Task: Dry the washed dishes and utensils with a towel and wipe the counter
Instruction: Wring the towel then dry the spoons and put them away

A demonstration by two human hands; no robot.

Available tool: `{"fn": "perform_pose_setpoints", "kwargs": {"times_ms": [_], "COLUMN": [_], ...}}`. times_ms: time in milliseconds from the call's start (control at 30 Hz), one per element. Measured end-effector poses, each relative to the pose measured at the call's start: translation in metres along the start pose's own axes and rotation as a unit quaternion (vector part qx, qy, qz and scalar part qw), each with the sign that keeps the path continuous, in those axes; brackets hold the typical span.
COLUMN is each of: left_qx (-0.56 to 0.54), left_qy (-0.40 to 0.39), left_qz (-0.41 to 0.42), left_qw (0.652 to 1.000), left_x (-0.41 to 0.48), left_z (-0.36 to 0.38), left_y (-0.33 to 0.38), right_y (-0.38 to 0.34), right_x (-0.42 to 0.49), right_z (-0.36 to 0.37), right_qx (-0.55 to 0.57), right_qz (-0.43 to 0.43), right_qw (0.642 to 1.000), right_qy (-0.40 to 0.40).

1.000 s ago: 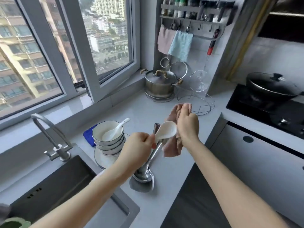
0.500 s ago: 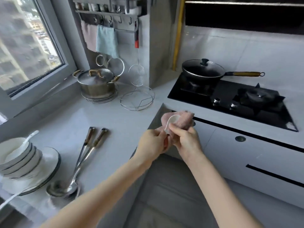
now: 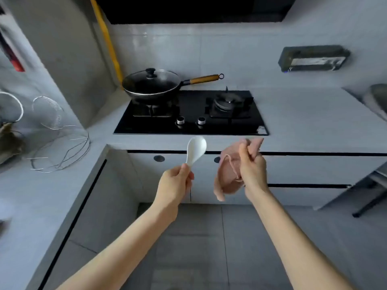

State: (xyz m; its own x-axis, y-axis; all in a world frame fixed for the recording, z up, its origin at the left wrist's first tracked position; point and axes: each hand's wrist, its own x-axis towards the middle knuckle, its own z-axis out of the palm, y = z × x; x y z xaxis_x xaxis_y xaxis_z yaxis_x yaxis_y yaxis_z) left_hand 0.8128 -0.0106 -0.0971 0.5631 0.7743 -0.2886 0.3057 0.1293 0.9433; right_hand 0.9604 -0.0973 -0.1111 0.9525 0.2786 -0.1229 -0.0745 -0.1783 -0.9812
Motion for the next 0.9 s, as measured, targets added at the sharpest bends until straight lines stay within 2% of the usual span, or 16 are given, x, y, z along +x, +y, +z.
{"fn": "perform_pose_setpoints", "kwargs": {"times_ms": [67, 133, 267, 367, 400, 467, 533, 667, 767, 900], "left_qx": [0.014, 0.059, 0.118, 0.235, 0.287, 0.354, 0.338, 0.290, 0.269, 0.222], "left_qy": [-0.025, -0.068, -0.200, -0.310, -0.315, -0.250, -0.194, -0.249, -0.225, -0.222], "left_qz": [0.003, 0.006, -0.027, -0.059, -0.041, 0.054, 0.163, 0.308, 0.309, 0.219], "left_qw": [1.000, 0.996, 0.972, 0.919, 0.904, 0.900, 0.906, 0.871, 0.884, 0.924], "left_x": [0.016, 0.028, 0.052, 0.082, 0.098, 0.139, 0.182, 0.237, 0.266, 0.296], "left_z": [0.033, 0.068, 0.126, 0.146, 0.153, 0.172, 0.199, 0.264, 0.302, 0.347], "left_y": [0.006, 0.011, 0.026, 0.044, 0.050, 0.062, 0.072, 0.089, 0.098, 0.102], "right_y": [0.004, 0.013, 0.019, 0.018, 0.020, 0.019, 0.018, 0.005, 0.005, 0.004], "right_x": [0.003, 0.009, 0.050, 0.089, 0.106, 0.143, 0.181, 0.237, 0.273, 0.312], "right_z": [-0.010, -0.014, -0.038, -0.063, -0.072, -0.088, -0.101, -0.117, -0.133, -0.161], "right_qx": [0.018, 0.042, 0.140, 0.141, 0.121, 0.090, 0.056, -0.004, -0.008, -0.066], "right_qz": [0.118, 0.138, 0.144, 0.136, 0.132, 0.137, 0.142, 0.165, 0.183, 0.169], "right_qw": [0.986, 0.974, 0.970, 0.972, 0.975, 0.978, 0.974, 0.962, 0.962, 0.967], "right_qy": [-0.116, -0.173, -0.138, -0.132, -0.129, -0.131, -0.166, -0.219, -0.203, -0.178]}}
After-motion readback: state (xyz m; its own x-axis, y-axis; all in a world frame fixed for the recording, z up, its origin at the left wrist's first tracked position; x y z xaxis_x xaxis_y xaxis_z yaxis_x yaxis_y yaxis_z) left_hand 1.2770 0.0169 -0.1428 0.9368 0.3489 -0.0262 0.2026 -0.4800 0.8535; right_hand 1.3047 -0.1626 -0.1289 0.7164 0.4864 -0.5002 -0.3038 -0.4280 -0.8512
